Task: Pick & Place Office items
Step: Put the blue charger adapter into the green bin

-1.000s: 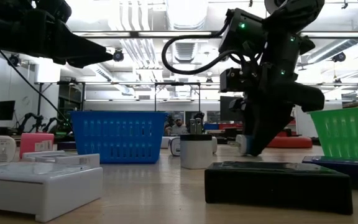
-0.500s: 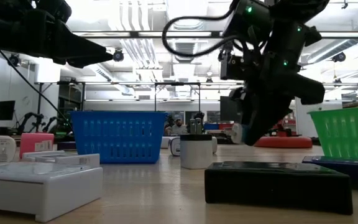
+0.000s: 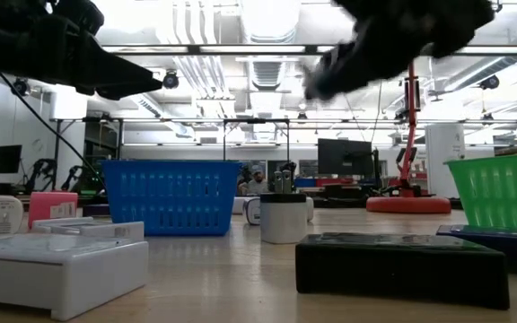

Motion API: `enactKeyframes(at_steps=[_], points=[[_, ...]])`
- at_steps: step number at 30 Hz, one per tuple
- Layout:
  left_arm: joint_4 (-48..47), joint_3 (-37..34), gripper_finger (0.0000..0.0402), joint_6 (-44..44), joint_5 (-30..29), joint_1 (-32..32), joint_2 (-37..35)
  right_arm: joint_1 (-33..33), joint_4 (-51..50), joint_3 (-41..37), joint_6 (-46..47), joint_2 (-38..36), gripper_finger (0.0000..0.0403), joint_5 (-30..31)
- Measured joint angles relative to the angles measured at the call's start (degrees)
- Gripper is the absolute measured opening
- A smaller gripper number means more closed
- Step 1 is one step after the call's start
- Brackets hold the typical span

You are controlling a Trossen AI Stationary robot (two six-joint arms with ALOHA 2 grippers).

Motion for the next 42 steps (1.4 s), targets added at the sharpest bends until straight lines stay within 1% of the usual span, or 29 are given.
enactKeyframes(at_steps=[3, 6, 16, 22, 24, 26, 30, 35, 37, 42], points=[[0.0, -0.3, 0.0305, 0.0, 0.0, 0.0, 0.0, 0.7, 7.3, -4.3, -0.2, -3.4, 0.0126, -0.5], [0.5, -0.3, 0.0305, 0.0, 0.0, 0.0, -0.1, 1.4, 13.2, -8.2, -0.9, -5.3, 0.0126, -0.6], [1.6, -0.4, 0.0305, 0.0, 0.0, 0.0, 0.2, 1.5, 30.5, -18.5, -0.1, -4.8, 0.0126, -3.4], [1.8, -0.6, 0.0305, 0.0, 0.1, 0.0, 0.3, 3.8, 31.8, -23.0, 0.6, -8.6, 0.0126, -3.8], [1.8, -0.6, 0.0305, 0.0, 0.1, 0.0, 0.3, 4.5, 32.1, -24.4, 0.9, -10.1, 0.0126, -5.0], [1.8, -0.6, 0.0305, -0.1, 0.1, 0.0, 0.3, 5.3, 32.2, -26.0, 2.0, -11.9, 0.0126, -6.1], [1.8, -0.6, 0.0305, -0.2, 0.1, 0.0, 0.2, 7.3, 33.2, -29.0, 4.5, -15.4, 0.0126, -6.3], [1.8, -0.6, 0.0305, -0.3, 0.1, 0.0, 0.2, 9.9, 36.1, -32.9, 7.9, -18.8, 0.0126, -5.9], [1.8, -0.6, 0.0305, -0.3, 0.1, 0.0, 0.2, 11.3, 36.2, -34.2, 9.5, -19.8, 0.0126, -4.8], [1.8, -0.6, 0.0305, -0.4, 0.1, 0.0, 0.2, 14.7, 36.0, -36.1, 12.9, -20.4, 0.0126, -2.8]])
